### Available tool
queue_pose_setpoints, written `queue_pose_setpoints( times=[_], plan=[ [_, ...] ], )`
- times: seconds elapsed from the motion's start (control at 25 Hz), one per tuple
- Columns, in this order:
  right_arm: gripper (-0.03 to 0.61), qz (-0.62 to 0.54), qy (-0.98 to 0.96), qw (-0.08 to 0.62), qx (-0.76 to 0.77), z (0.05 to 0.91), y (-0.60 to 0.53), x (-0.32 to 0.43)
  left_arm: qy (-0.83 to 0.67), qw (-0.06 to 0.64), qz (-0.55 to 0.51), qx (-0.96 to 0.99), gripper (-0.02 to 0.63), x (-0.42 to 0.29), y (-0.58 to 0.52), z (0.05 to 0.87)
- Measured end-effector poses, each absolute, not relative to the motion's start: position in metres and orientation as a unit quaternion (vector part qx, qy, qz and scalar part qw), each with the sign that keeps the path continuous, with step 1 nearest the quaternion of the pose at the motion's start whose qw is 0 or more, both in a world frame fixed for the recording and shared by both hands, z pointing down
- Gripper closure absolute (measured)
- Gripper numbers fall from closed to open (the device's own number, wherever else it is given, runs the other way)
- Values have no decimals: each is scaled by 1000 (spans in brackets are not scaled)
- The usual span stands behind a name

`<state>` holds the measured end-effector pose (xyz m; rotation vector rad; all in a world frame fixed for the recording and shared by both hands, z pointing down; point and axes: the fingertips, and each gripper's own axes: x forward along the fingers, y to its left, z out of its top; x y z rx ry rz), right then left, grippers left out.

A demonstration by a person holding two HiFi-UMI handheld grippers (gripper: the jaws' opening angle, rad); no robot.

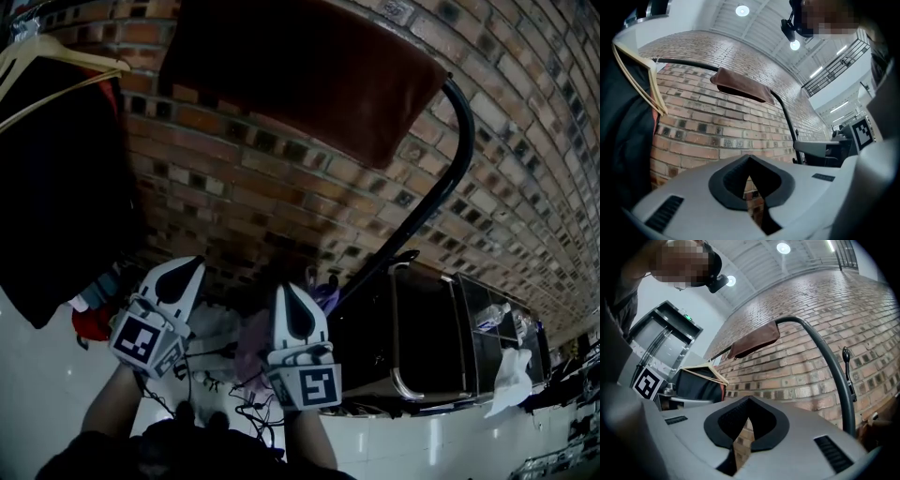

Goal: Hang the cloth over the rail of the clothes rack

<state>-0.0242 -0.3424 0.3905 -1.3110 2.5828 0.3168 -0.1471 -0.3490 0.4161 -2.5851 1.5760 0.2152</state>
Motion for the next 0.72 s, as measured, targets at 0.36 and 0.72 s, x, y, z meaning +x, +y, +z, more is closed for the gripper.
queue_pose_setpoints(
  times=[0.36,0.72],
  plan=[
    [552,84,890,85,-440,425,-340,-29,537,21,41,-843,603,-159,-342,449],
    [552,81,892,81,-438,423,-336,-33,534,23,47,-844,603,-161,-335,442]
  ],
)
